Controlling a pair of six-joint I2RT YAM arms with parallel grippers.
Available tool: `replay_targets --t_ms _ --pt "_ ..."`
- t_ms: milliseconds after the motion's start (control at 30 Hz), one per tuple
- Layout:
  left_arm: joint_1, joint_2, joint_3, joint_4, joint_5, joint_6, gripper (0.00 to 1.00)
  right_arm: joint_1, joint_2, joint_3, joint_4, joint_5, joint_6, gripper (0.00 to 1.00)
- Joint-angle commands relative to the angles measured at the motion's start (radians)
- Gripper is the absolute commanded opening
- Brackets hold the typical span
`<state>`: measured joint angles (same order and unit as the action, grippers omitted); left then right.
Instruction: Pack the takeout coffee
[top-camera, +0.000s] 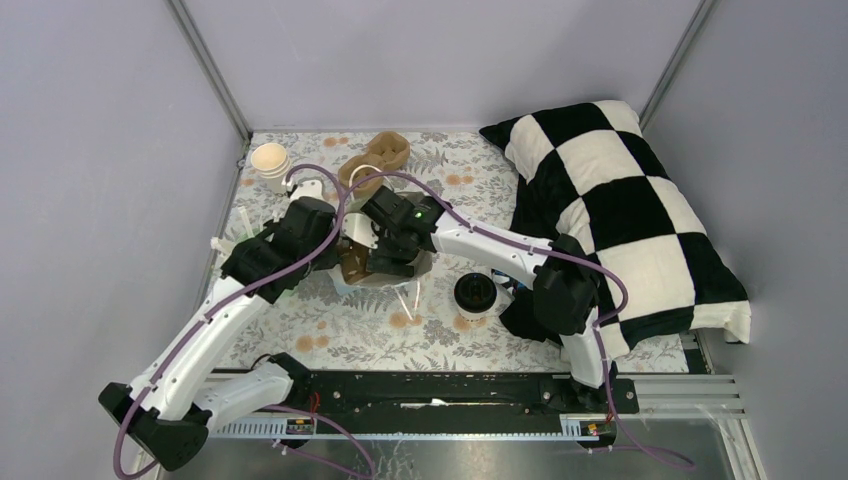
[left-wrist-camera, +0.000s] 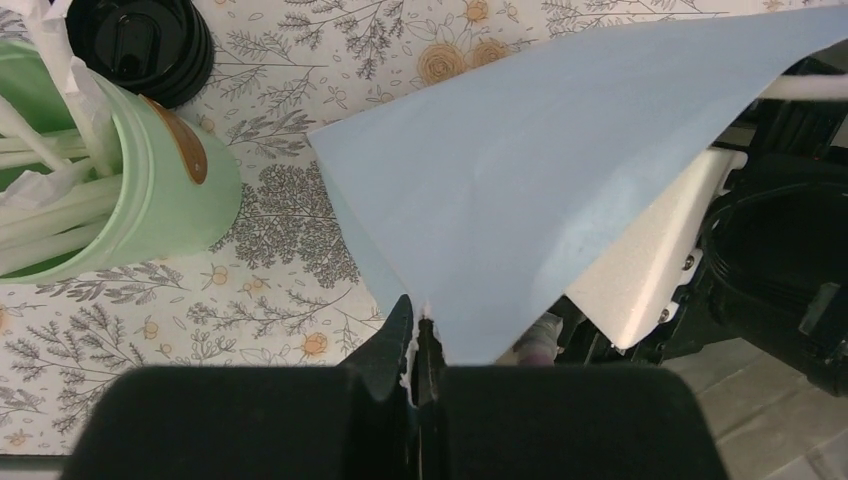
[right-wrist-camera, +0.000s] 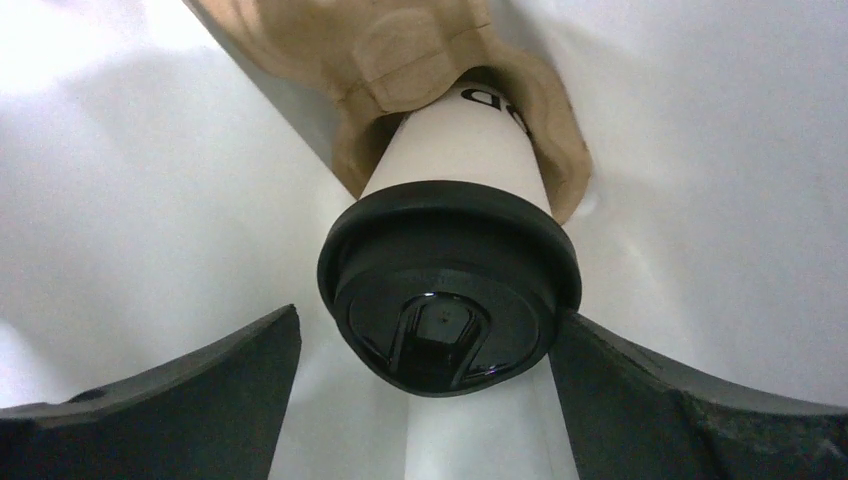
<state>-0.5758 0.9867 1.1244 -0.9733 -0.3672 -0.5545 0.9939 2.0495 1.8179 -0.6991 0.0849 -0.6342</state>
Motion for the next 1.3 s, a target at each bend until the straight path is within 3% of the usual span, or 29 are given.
replay_targets --t_ms 0,400,767,1067,1267 --pt "-0.019 -0.046 -0.035 0.053 0.08 0.011 0.0 0.019 -0.027 -0.003 -0.101 -0.021 0.16 1.0" --pt "-0.019 -0.077 -0.12 0.086 0.086 -0.012 0.0 0.087 -0.113 0.062 -0.191 0.073 0.269 1.0" --pt "-0.019 -0.066 -0.123 0.11 0.143 -0.036 0.0 0.146 -0.157 0.021 -0.157 0.203 0.354 1.0" --pt "-0.019 -0.057 -0.109 0.108 0.167 -0.041 0.0 0.161 -0.192 0.051 -0.154 0.124 0.402 1.0" --pt "-0.019 -0.048 -0.099 0.104 0.162 -0.047 0.0 0.186 -0.218 0.056 -0.17 0.154 0.438 1.0"
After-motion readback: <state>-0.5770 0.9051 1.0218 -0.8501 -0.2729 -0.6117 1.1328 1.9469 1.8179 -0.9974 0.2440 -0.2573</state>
